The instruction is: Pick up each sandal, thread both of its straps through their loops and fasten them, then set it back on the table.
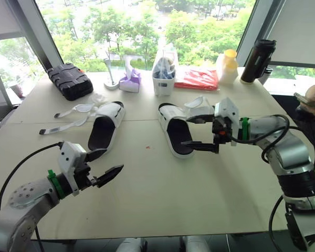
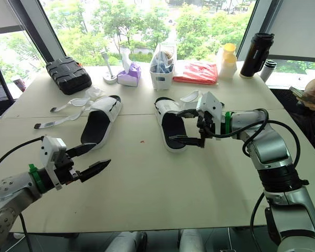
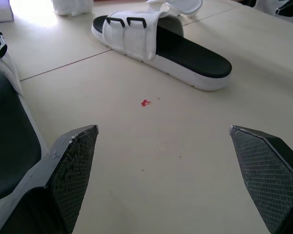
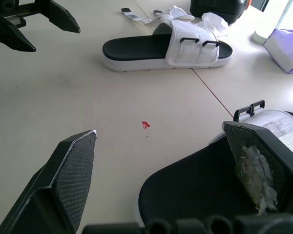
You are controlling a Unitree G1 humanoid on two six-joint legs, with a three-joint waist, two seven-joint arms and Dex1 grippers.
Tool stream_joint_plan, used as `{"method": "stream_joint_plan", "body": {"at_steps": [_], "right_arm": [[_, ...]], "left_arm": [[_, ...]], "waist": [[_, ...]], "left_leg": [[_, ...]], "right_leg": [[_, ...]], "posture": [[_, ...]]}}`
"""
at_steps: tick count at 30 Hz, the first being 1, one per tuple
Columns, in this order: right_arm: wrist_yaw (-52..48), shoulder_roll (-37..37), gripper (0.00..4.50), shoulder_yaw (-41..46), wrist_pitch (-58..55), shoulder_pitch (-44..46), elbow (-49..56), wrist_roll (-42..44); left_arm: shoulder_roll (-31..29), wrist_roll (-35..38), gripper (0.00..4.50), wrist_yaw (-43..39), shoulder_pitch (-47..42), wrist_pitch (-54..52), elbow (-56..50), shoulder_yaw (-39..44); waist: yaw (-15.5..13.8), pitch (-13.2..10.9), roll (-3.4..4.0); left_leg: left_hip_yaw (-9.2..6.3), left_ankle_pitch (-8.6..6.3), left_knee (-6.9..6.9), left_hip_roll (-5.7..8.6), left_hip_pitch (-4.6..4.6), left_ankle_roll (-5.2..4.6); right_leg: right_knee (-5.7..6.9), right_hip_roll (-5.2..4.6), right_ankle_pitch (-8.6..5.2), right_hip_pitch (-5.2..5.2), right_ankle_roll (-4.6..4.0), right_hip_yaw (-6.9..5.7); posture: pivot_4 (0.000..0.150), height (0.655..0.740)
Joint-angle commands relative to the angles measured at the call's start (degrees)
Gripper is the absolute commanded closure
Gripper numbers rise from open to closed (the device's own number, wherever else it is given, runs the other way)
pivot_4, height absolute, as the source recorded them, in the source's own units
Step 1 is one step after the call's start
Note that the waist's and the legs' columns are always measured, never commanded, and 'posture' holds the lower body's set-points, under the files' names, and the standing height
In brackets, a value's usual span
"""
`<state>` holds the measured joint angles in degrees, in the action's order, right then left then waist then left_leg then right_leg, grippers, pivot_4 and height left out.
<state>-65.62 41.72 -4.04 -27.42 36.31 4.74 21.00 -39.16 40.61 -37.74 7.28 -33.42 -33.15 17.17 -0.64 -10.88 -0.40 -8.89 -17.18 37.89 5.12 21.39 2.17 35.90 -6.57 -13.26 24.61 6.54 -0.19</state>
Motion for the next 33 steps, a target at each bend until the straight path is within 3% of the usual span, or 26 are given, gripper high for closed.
{"method": "stream_joint_plan", "body": {"at_steps": [1, 24, 28, 33], "right_arm": [[0.41, 0.7, 0.0, 1.01, -0.17, 0.25, 2.61, 0.58], [4.97, -1.76, 0.0, -0.08, 4.13, -0.55, 1.99, -2.15], [10.04, -3.98, 0.0, -2.39, 8.9, 0.55, -0.86, -8.61], [20.87, -6.04, 0.0, -9.52, 19.68, 4.21, -10.76, -25.13]], "left_arm": [[-0.39, 0.4, 0.02, 0.17, -0.44, 0.37, -0.98, 1.77], [0.07, 4.71, 0.02, 2.05, -0.99, -2.59, -1.99, 2.28], [0.37, 4.38, 0.02, 2.42, -1.02, -2.57, -2.31, 1.49], [0.76, 3.6, 0.02, 2.78, -1.37, -2.4, -2.44, 0.31]], "waist": [[0.0, 0.0, 0.0], [0.01, 0.0, 0.0], [0.1, 0.0, 0.0], [0.16, 0.0, 0.0]], "left_leg": [[0.0, 0.0, 0.0, 0.0, 0.0, 0.0], [0.02, 0.0, 0.0, 0.0, 0.0, 0.0], [0.02, 0.0, 0.0, 0.0, -0.01, 0.0], [0.07, 0.02, 0.0, 0.01, -0.02, 0.04]], "right_leg": [[0.0, 0.0, 0.0, 0.0, 0.0, 0.0], [0.0, -0.01, 0.0, 0.0, 0.0, 0.0], [0.01, -0.01, 0.0, 0.0, 0.0, 0.0], [0.03, -0.01, 0.02, 0.03, -0.02, 0.01]], "posture": [[0.15, 0.74], [0.15, 0.74], [0.15, 0.74], [0.15, 0.74]]}}
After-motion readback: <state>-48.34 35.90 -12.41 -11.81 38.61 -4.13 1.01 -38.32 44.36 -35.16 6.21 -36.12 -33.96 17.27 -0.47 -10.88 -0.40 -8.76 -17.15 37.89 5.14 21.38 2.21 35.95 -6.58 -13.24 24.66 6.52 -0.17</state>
